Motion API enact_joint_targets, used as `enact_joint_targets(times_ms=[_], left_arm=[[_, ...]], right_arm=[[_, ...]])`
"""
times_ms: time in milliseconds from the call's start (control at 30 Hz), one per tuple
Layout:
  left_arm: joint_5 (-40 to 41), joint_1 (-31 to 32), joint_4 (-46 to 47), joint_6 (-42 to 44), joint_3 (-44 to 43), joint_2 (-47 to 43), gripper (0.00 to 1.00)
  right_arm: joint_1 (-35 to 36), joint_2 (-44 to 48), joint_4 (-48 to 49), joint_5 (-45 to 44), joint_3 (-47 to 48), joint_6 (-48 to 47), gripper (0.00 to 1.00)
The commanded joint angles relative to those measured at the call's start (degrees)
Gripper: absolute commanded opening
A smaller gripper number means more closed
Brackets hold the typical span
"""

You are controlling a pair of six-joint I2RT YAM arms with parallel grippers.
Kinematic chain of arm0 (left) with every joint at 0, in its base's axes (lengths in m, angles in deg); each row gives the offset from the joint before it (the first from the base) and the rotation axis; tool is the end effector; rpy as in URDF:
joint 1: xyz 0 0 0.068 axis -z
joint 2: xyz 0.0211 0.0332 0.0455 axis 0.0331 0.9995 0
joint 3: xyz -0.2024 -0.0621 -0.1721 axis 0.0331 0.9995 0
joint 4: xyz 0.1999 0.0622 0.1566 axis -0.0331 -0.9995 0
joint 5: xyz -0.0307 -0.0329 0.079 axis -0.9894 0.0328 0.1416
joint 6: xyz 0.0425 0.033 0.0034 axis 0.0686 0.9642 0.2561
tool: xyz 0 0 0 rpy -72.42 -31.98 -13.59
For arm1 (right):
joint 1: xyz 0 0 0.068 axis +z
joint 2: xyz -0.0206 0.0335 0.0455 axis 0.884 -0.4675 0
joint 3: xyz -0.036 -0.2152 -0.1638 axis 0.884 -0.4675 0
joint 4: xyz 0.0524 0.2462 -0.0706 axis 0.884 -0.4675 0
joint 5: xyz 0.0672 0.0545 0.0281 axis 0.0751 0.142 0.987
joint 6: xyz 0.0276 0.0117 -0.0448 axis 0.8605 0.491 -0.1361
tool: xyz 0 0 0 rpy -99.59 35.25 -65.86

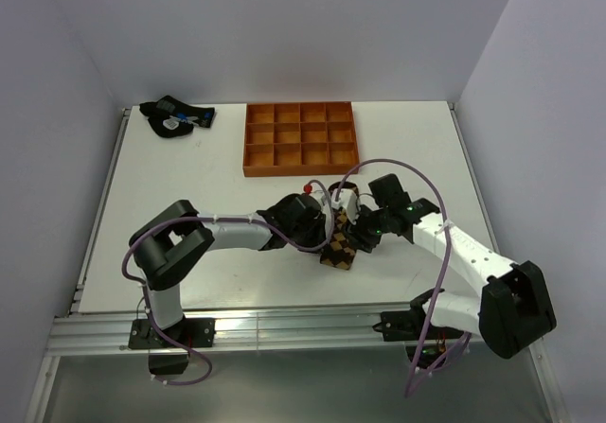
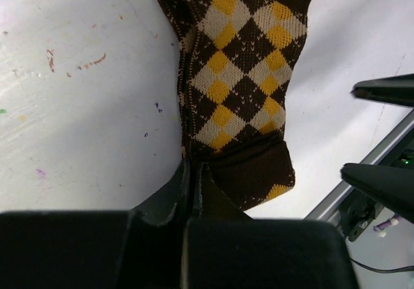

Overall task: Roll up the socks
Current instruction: Roll the sock at the center of the board.

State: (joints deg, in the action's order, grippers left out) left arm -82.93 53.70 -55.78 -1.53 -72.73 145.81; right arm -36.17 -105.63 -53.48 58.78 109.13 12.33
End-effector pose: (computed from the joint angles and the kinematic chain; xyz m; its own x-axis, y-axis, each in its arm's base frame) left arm 0.2054 -0.3087 0.1449 -0.8969 0.1102 -0.4284 0.3520 0.7643 -0.5403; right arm 0.1892 0.1098 0.2104 -0.2556 -0.7237 -0.6410 -0.9427 0.3336 -0.0008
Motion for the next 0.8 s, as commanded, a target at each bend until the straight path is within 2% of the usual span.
enact_joint_targets(times_ms=[0,233,400,767], left_arm=[[-2.3,0.1,-3.6,-2.1,-0.4,2.9,0.00],[-4.6,-0.3,-2.0,-2.5,-0.2,3.9,0.00],[-6.8,-2.0,-1.9,-2.6,-0.3,4.6,0.00],[-10.8,-4.0,-4.6,-1.3,-4.0,6.7,0.00]], right_arm=[[-2.1,3.4,5.6,7.0,0.6,-1.5,0.51],[-3.1,9.4,2.6,10.6,-1.0,-5.7,0.49],[-1.6,11.5,1.9,8.8,-4.6,-10.5,0.49],[8.6,11.0,8.6,0.4,-11.9,-12.6,0.51]])
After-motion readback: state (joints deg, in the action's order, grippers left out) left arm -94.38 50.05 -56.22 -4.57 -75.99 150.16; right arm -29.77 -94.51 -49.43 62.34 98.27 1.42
